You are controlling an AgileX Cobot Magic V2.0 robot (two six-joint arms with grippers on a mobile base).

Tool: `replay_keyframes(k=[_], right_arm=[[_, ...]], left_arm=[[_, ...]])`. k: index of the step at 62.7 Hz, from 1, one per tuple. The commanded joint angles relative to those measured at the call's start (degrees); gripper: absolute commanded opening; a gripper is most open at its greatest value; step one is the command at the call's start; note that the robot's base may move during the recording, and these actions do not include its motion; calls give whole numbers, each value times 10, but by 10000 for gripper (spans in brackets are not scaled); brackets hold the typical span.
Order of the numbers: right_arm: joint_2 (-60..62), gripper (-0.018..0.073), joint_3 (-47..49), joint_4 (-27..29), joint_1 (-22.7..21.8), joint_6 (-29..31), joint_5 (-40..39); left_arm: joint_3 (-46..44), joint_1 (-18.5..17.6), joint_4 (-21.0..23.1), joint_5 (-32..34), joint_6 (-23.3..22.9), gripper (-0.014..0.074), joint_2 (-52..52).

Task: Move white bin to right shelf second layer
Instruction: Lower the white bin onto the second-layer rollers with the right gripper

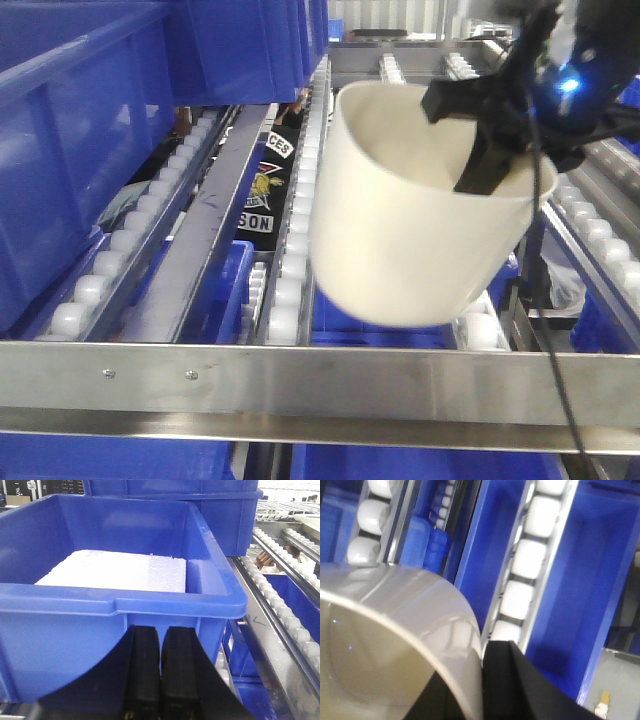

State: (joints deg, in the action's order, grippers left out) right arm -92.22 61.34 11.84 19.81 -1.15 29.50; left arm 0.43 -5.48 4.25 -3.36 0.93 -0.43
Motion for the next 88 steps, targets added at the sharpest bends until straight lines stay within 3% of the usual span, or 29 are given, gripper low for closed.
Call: replay_keyframes(k=[1, 88], right_arm=[[14, 55, 20, 6, 5, 2, -23], [-36, 55, 20, -31, 6, 2, -40]], left_arm=[[21, -3, 5, 49, -6, 85, -2], [21, -3, 5, 49, -6, 85, -2]])
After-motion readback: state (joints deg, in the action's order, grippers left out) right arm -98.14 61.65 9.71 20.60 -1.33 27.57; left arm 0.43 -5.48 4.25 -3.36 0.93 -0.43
